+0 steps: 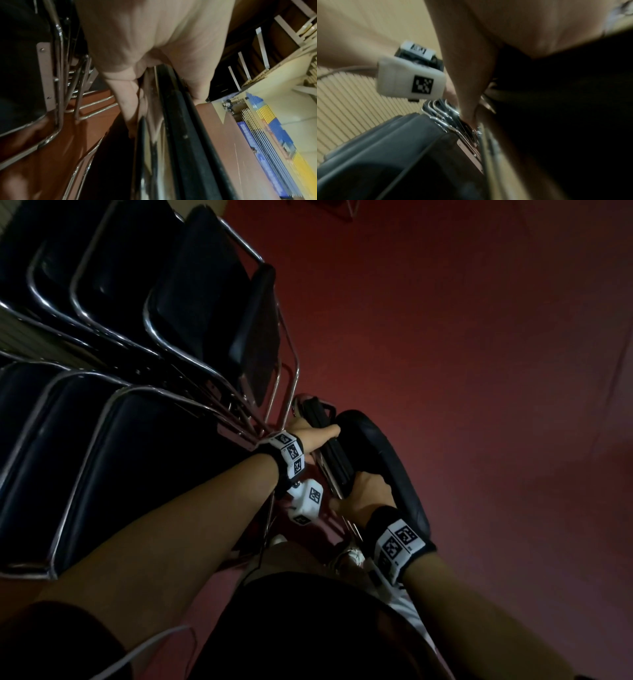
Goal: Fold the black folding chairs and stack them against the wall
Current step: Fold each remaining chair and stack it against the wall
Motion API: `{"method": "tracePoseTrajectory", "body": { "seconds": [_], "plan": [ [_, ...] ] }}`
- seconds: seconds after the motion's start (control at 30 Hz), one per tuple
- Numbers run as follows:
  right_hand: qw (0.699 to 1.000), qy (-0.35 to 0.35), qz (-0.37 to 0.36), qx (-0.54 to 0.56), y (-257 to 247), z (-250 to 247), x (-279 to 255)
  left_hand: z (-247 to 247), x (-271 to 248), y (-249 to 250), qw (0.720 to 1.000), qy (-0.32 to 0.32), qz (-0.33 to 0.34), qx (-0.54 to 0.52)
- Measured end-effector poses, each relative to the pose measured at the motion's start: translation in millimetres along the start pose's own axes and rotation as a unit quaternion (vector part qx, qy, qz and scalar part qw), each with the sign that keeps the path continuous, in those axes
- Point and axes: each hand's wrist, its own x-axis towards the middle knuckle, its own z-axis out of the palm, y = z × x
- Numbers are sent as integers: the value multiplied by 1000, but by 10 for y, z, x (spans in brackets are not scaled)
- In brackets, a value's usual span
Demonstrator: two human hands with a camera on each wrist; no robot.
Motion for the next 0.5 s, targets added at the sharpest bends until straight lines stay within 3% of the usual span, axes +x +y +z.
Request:
{"method": "tracePoseTrajectory", "body": {
  "seconds": [0.07, 0.27, 0.37, 0.5],
  "plan": [
    [1000, -2, 7, 13, 5, 26, 52, 34, 120, 40, 999, 12, 7, 30],
    [998, 18, 16, 64, 29, 313, 152, 37, -313, 335, 988, 16, 30, 152],
    [998, 22, -10, 65, -166, 354, 327, -215, -159, 368, 988, 11, 52, 142],
    [997, -10, -36, 62, -212, 435, 443, -311, 168, 86, 995, 22, 24, 96]
  ]
}}
